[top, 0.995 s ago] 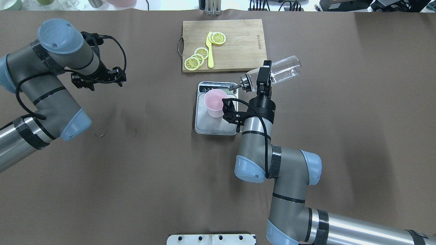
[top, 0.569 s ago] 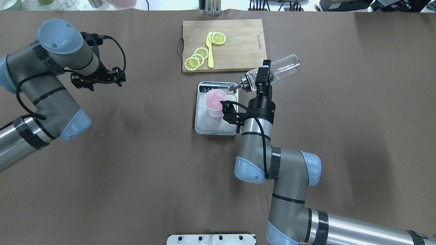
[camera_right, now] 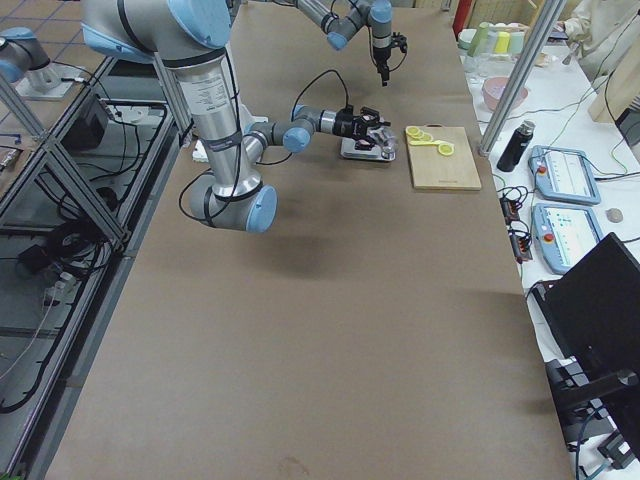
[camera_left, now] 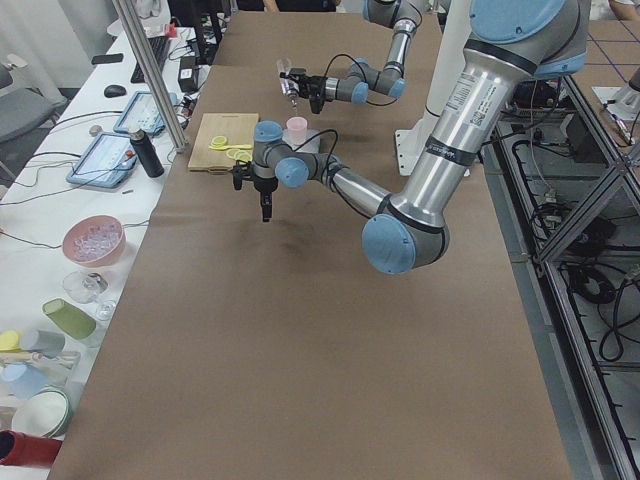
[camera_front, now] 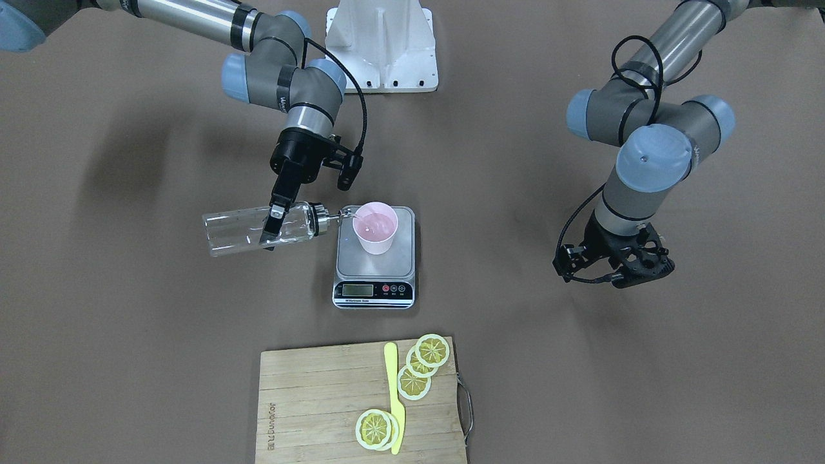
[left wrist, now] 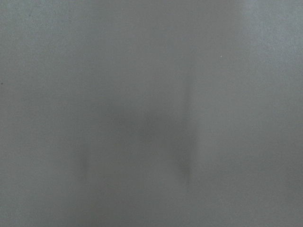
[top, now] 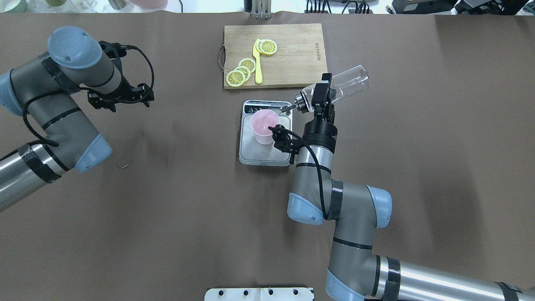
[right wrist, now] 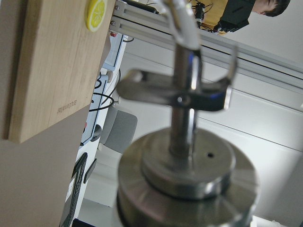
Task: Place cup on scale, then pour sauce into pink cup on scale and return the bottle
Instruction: 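Tilt the sauce bottle with the right gripper to pour into the cup, then turn the bottle upright and carry it back with the right gripper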
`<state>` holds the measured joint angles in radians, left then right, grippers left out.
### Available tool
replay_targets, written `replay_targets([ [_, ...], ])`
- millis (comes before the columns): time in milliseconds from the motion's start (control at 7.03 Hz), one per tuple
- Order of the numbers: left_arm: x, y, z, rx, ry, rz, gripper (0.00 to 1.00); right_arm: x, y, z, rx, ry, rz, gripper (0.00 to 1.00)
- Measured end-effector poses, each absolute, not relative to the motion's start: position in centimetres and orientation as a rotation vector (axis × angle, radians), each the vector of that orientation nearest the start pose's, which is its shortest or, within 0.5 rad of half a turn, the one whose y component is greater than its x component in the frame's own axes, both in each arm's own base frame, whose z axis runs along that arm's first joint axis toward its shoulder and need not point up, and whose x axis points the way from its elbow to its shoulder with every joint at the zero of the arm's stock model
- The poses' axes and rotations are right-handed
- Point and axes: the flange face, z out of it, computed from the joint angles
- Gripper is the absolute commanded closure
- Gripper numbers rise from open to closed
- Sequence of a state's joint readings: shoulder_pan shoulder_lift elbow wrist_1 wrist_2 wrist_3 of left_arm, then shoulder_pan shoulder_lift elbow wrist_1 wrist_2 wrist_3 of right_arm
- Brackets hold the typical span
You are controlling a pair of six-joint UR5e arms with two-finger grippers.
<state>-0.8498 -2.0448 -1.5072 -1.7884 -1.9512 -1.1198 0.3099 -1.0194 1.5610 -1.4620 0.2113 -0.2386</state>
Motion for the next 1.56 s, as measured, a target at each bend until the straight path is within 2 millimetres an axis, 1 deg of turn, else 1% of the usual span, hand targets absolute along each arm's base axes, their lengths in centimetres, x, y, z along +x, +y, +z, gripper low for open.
replay_targets([
  [284,38.2,-58.1,40.0,0.083,0.719,-0.263,0.02,-54.9,-41.8,27.3,1.165,0.852,-0.767,1.00],
  [427,38.2,-58.1,40.0,0.084,0.720,-0.263,0.02,-54.8,-41.8,27.1,1.189,0.791,-0.733,1.00],
  [711,38.3,-58.0,39.8,0.086,0.722,-0.262,0.02,-54.4,-41.9,27.0,1.244,0.579,-0.635,1.00],
  [853,38.3,-58.0,39.7,0.086,0.723,-0.263,0.02,-53.7,-42.2,26.6,1.259,0.467,-0.586,1.00],
  [995,38.3,-58.0,39.7,0.087,0.723,-0.265,0.02,-51.9,-42.6,26.4,1.259,0.354,-0.539,1.00],
  [1137,38.4,-58.0,39.6,0.087,0.722,-0.266,0.02,-48.7,-43.4,26.8,1.243,0.252,-0.503,1.00],
  [1280,38.4,-58.0,39.4,0.089,0.724,-0.267,0.02,-44.6,-44.3,27.7,1.217,0.175,-0.479,1.00],
  [1422,38.4,-58.0,39.0,0.093,0.729,-0.268,0.02,-40.8,-45.1,28.6,1.193,0.097,-0.438,1.00],
  [1564,38.3,-57.9,38.5,0.099,0.735,-0.268,0.02,-37.7,-45.7,30.1,1.176,-0.009,-0.361,1.00],
])
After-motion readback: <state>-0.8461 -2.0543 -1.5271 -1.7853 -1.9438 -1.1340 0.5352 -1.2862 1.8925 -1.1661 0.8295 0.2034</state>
